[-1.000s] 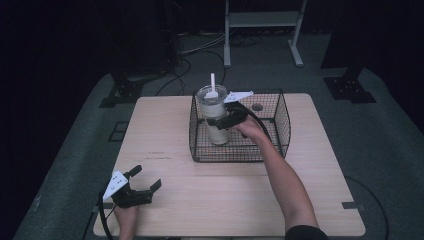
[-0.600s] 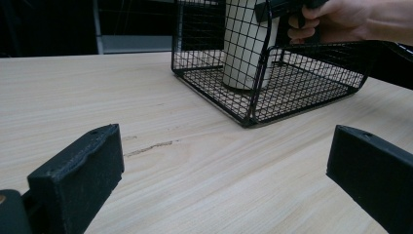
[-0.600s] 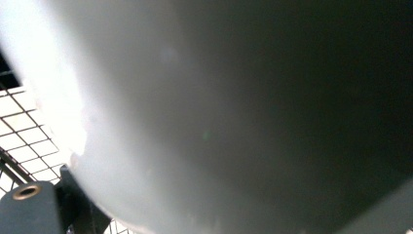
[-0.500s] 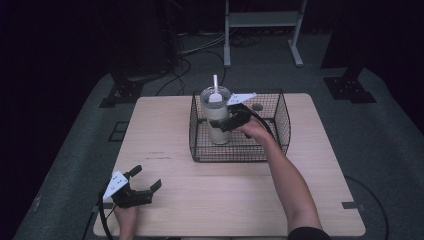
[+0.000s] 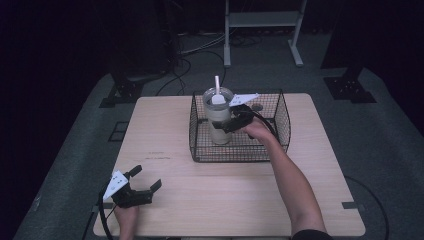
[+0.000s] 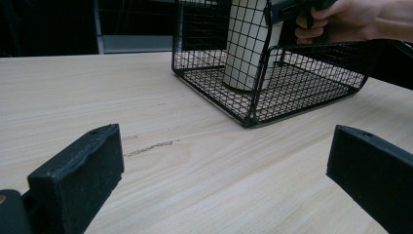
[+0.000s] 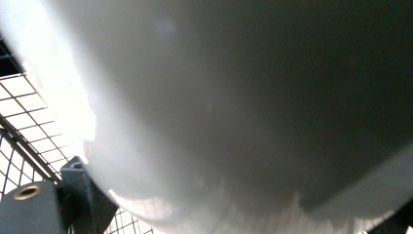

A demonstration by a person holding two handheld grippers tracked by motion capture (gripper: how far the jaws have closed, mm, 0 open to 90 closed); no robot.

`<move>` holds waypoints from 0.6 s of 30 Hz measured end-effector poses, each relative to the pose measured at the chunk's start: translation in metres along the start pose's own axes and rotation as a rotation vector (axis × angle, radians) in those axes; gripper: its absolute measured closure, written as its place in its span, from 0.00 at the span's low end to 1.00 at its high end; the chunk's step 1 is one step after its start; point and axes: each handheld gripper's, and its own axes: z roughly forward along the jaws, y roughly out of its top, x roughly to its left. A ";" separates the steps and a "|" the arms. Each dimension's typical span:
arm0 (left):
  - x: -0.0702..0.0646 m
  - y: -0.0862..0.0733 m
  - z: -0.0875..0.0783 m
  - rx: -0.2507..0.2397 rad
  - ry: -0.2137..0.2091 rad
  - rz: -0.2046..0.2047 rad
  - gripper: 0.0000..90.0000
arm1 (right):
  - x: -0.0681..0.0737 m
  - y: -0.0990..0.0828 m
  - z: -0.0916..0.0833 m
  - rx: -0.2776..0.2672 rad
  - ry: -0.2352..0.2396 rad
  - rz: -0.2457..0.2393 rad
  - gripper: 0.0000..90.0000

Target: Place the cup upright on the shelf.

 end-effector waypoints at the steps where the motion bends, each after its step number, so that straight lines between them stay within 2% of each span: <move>1: 0.000 0.000 0.000 0.001 0.000 0.000 0.00 | 0.000 0.000 0.000 0.001 0.000 0.000 0.09; 18: 0.000 0.000 0.001 0.004 0.005 -0.001 0.00 | 0.002 -0.003 -0.010 0.019 -0.012 0.000 0.09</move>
